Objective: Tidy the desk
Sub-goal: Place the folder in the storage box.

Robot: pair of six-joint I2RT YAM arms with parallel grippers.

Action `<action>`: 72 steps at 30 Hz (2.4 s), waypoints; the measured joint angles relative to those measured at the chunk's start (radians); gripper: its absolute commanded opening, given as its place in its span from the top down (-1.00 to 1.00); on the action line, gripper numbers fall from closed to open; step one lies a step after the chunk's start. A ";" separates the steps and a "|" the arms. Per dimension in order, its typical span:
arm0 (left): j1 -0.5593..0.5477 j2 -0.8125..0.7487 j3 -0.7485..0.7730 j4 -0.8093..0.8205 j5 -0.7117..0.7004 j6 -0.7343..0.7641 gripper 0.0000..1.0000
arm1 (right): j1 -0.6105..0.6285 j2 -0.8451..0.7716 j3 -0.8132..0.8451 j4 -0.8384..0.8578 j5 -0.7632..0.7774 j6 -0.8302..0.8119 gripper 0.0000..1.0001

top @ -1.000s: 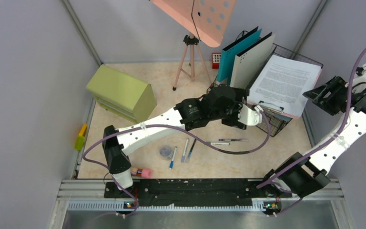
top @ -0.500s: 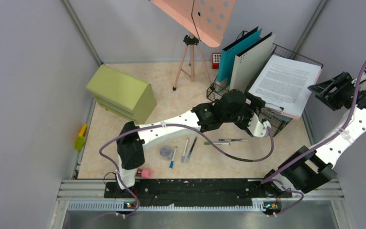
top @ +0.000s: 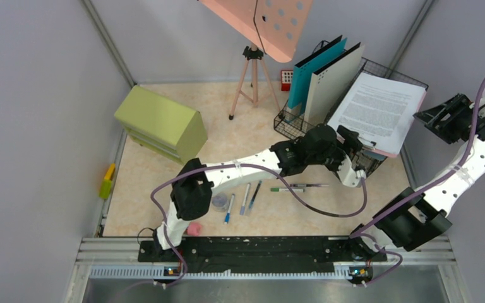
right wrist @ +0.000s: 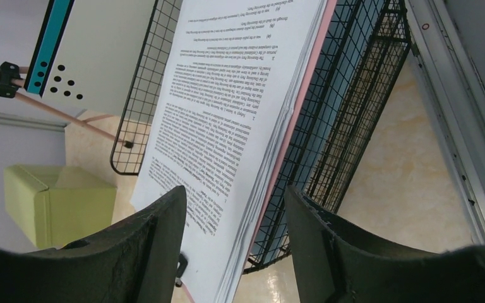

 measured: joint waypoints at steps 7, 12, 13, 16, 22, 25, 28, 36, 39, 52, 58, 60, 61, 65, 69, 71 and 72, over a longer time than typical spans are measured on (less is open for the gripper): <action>0.003 0.072 0.105 0.037 0.018 0.036 -0.29 | -0.015 0.006 0.000 0.000 -0.005 -0.034 -0.16; 0.006 0.122 0.170 0.060 0.024 0.044 0.14 | -0.029 0.014 0.000 0.002 -0.005 -0.043 -0.16; 0.006 0.130 0.174 0.060 0.024 0.047 0.23 | -0.030 0.016 0.000 0.003 -0.005 -0.045 -0.16; 0.008 0.140 0.175 0.059 0.023 0.058 0.43 | -0.031 0.025 0.000 0.013 -0.005 -0.049 -0.16; 0.010 0.146 0.175 0.063 -0.012 0.076 0.87 | -0.031 0.043 -0.002 0.022 -0.006 -0.051 -0.16; 0.016 0.146 0.175 0.080 -0.034 0.093 1.00 | -0.031 0.044 -0.002 0.022 -0.006 -0.058 -0.16; 0.018 0.145 0.163 0.093 -0.044 0.119 1.00 | -0.031 0.044 -0.002 0.023 -0.005 -0.060 -0.16; 0.005 0.145 0.153 0.102 -0.105 0.195 1.00 | -0.031 0.045 -0.025 0.037 -0.006 -0.063 -0.16; -0.001 0.145 0.153 0.104 -0.134 0.220 1.00 | -0.031 0.045 -0.032 0.038 -0.006 -0.068 -0.16; -0.009 0.145 0.153 0.090 -0.171 0.301 1.00 | -0.031 0.074 -0.041 0.034 -0.029 -0.086 -0.09; -0.009 0.132 0.138 0.070 -0.172 0.335 1.00 | -0.019 0.074 -0.025 0.016 -0.082 -0.085 0.04; -0.009 0.124 0.130 0.065 -0.172 0.348 1.00 | 0.001 0.073 -0.012 0.017 -0.091 -0.082 0.07; -0.009 0.121 0.127 0.064 -0.174 0.351 1.00 | 0.018 0.071 -0.006 0.017 -0.091 -0.081 0.07; -0.009 0.115 0.124 0.051 -0.177 0.365 1.00 | 0.110 0.043 -0.003 0.030 -0.078 -0.063 0.14; -0.009 0.114 0.122 0.048 -0.177 0.378 1.00 | 0.196 0.003 -0.003 0.054 -0.040 -0.038 0.21; -0.009 0.113 0.119 0.049 -0.178 0.383 1.00 | 0.240 -0.007 -0.001 0.067 -0.009 -0.025 0.24; -0.009 0.113 0.119 0.050 -0.178 0.384 1.00 | 0.260 -0.008 -0.001 0.072 0.008 -0.023 0.26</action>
